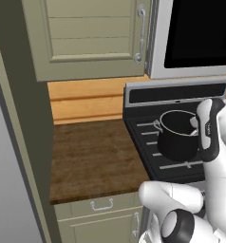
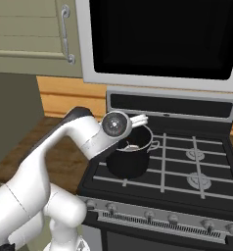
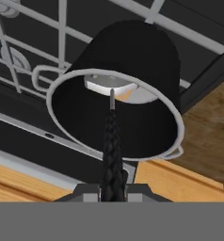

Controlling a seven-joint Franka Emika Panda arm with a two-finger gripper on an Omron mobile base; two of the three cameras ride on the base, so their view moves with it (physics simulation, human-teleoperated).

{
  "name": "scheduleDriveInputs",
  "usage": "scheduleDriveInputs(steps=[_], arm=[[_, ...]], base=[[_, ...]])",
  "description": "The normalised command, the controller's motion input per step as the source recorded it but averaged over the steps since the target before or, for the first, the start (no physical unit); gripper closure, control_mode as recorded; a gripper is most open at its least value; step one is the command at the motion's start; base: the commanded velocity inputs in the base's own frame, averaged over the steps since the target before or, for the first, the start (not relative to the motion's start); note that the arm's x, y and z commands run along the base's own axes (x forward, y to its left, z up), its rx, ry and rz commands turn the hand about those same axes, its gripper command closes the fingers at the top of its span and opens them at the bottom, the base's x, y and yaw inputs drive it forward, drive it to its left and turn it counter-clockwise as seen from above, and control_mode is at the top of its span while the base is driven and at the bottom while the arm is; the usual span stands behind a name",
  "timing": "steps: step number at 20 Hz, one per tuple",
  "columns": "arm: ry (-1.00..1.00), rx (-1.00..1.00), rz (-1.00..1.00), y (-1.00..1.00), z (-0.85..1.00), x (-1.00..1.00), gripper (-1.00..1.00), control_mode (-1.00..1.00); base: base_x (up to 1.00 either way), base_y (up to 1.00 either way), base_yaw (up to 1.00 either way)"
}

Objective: Put the mushroom and squash in the pot. Retrieve the spatula and lightly stir the vegetables in the pot.

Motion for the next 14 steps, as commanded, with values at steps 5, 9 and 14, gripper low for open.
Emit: scheduleDriveInputs(steps=[5,9,14], arm=[[0.0,0.0,0.0,0.0,0.1,-0.01,1.0,-1.0],[-0.05,0.01,0.06,0.08,-0.08,0.06,1.0,-1.0],[-0.18,0.05,0.13,0.23,-0.27,0.18,1.0,-1.0]], base=[[0.0,0.0,0.0],[0.0,0.0,0.0],[0.0,0.0,0.0]])
